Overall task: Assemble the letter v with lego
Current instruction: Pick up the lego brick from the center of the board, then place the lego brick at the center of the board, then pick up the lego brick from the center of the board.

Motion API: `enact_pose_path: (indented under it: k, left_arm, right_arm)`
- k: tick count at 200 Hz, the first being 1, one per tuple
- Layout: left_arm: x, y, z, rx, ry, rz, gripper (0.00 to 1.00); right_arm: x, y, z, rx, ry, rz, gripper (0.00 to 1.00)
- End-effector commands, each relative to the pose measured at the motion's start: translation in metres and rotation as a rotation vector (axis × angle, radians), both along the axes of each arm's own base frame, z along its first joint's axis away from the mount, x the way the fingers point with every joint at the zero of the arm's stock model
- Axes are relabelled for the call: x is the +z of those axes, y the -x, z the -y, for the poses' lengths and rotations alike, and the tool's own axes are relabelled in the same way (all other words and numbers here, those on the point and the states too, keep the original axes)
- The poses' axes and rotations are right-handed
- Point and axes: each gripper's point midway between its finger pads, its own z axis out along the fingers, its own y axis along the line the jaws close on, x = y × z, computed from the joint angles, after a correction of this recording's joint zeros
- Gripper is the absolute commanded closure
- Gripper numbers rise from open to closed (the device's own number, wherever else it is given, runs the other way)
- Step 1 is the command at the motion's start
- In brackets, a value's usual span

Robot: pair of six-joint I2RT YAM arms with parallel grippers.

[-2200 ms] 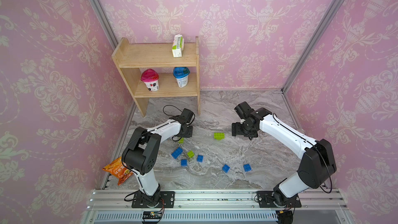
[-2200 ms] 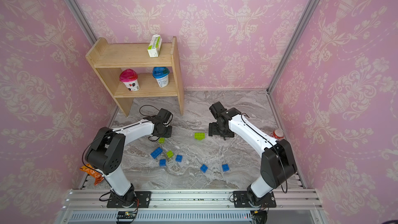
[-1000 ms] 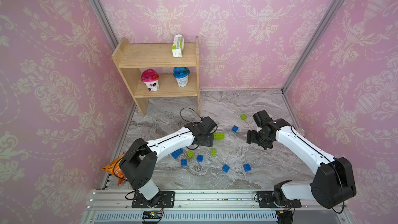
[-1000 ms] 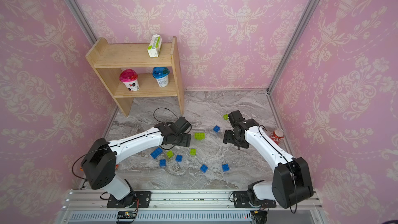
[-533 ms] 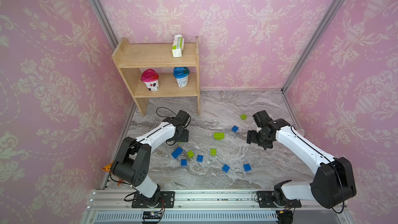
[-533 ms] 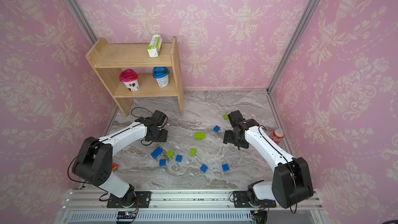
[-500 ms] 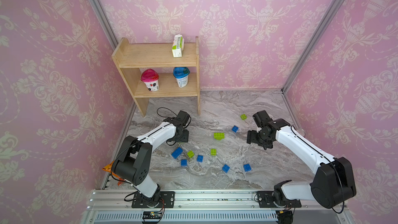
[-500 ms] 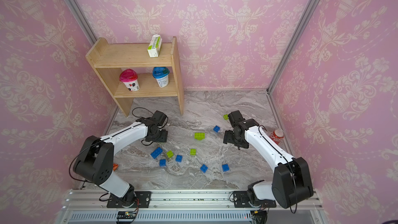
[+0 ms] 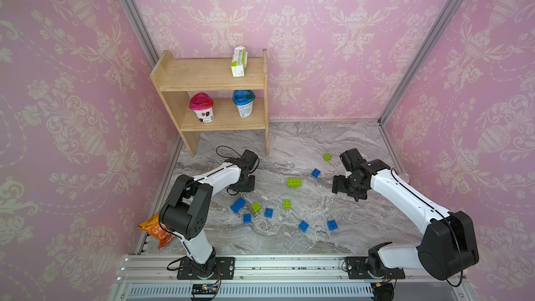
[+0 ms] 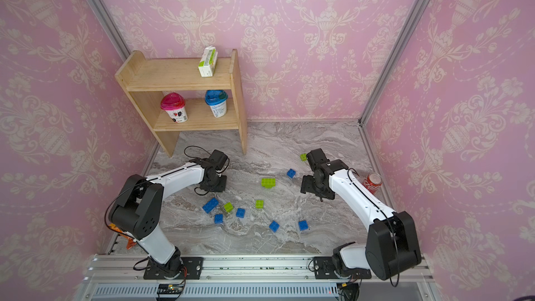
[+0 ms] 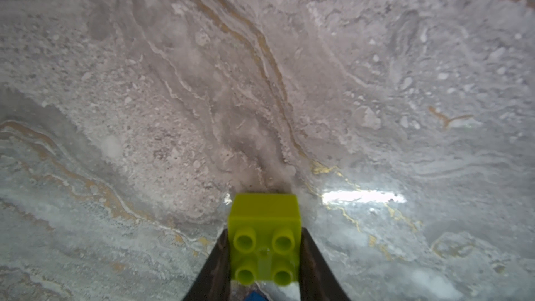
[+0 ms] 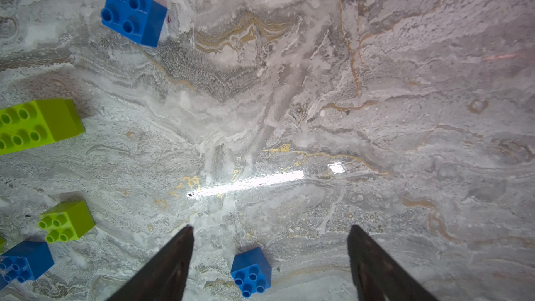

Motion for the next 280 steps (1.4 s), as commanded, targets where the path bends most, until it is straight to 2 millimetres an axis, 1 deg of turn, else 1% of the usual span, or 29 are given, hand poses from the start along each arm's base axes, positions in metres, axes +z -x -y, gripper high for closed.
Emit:
enact_pose_path:
  k: [1, 8, 22, 34, 43, 59, 79, 91, 107, 118, 128, 136, 146, 151, 158, 164, 183, 199, 211, 219, 223, 236, 245, 256, 265, 280]
  left_arm:
    - [0.038, 0.005, 0.033, -0.02, 0.036, 0.055, 0.75]
    - [0.05, 0.009, 0.049, -0.034, 0.061, 0.076, 0.76]
    - [0.07, 0.021, 0.09, -0.06, 0.126, 0.113, 0.76]
    - [0.076, 0.033, 0.126, -0.074, 0.195, 0.118, 0.76]
    - [0.075, 0.041, 0.148, -0.081, 0.229, 0.113, 0.77]
    - [0.065, 0.054, 0.187, -0.107, 0.282, 0.099, 0.77]
    - [0.045, 0.062, 0.223, -0.132, 0.314, 0.073, 0.78]
    - [0.036, 0.064, 0.239, -0.147, 0.318, 0.058, 0.79]
    - [0.026, 0.063, 0.255, -0.154, 0.33, 0.054, 0.79]
    - [0.02, 0.063, 0.262, -0.156, 0.34, 0.047, 0.78]
    - [0.014, 0.063, 0.264, -0.157, 0.333, 0.04, 0.76]
    - [0.011, 0.063, 0.265, -0.161, 0.333, 0.035, 0.71]
    - [0.01, 0.062, 0.267, -0.166, 0.335, 0.034, 0.63]
    - [0.012, 0.062, 0.268, -0.17, 0.339, 0.037, 0.58]
    - [0.014, 0.061, 0.269, -0.177, 0.344, 0.042, 0.49]
    - [0.019, 0.06, 0.27, -0.183, 0.346, 0.052, 0.42]
    - [0.038, 0.056, 0.266, -0.203, 0.353, 0.092, 0.31]
    - [0.06, 0.05, 0.257, -0.209, 0.366, 0.132, 0.26]
    - [0.076, 0.043, 0.242, -0.204, 0.37, 0.162, 0.25]
    - [0.088, 0.036, 0.224, -0.2, 0.357, 0.189, 0.24]
    - [0.093, 0.032, 0.214, -0.195, 0.342, 0.204, 0.23]
    - [0.112, 0.017, 0.17, -0.166, 0.287, 0.262, 0.21]
    - [0.121, 0.009, 0.141, -0.152, 0.262, 0.293, 0.2]
    - [0.126, 0.002, 0.108, -0.115, 0.24, 0.323, 0.2]
    - [0.127, 0.0, 0.085, -0.082, 0.232, 0.332, 0.2]
    - [0.123, -0.001, 0.058, -0.044, 0.206, 0.335, 0.2]
  right_arm:
    - [0.004, 0.004, 0.008, -0.004, 0.017, 0.006, 0.16]
    - [0.003, 0.004, 0.008, -0.007, 0.012, 0.004, 0.16]
    - [0.0, 0.008, 0.011, -0.011, 0.006, -0.009, 0.17]
    - [-0.002, 0.013, 0.015, -0.021, -0.007, -0.015, 0.17]
    - [-0.003, 0.017, 0.019, -0.032, -0.019, -0.015, 0.17]
    - [-0.003, 0.023, 0.027, -0.051, -0.032, -0.014, 0.18]
    - [-0.002, 0.031, 0.031, -0.058, -0.04, -0.012, 0.18]
    - [-0.001, 0.035, 0.032, -0.06, -0.042, -0.01, 0.18]
    - [-0.001, 0.04, 0.033, -0.061, -0.047, -0.005, 0.18]
    - [-0.002, 0.042, 0.032, -0.062, -0.053, -0.003, 0.19]
    - [-0.003, 0.044, 0.032, -0.061, -0.057, -0.003, 0.19]
    - [-0.004, 0.046, 0.032, -0.062, -0.058, -0.004, 0.19]
    - [-0.005, 0.048, 0.031, -0.063, -0.061, -0.005, 0.19]
    - [-0.005, 0.048, 0.032, -0.063, -0.061, -0.004, 0.19]
    - [-0.005, 0.049, 0.032, -0.064, -0.062, -0.003, 0.18]
    - [-0.004, 0.05, 0.031, -0.065, -0.065, -0.001, 0.18]
    - [0.0, 0.052, 0.028, -0.059, -0.063, 0.006, 0.15]
    - [0.005, 0.053, 0.023, -0.045, -0.044, 0.015, 0.13]
    - [0.01, 0.052, 0.013, -0.019, -0.027, 0.03, 0.13]
    - [0.013, 0.051, 0.004, 0.017, -0.006, 0.038, 0.13]
    - [0.015, 0.051, -0.001, 0.007, -0.004, 0.042, 0.13]
    - [0.018, 0.048, -0.024, 0.042, -0.003, 0.064, 0.15]
    - [0.016, 0.046, -0.045, 0.076, -0.01, 0.073, 0.17]
    - [0.014, 0.041, -0.073, 0.118, -0.019, 0.079, 0.19]
    - [0.011, 0.037, -0.097, 0.162, -0.009, 0.08, 0.19]
    - [0.005, 0.03, -0.137, 0.219, 0.008, 0.081, 0.21]
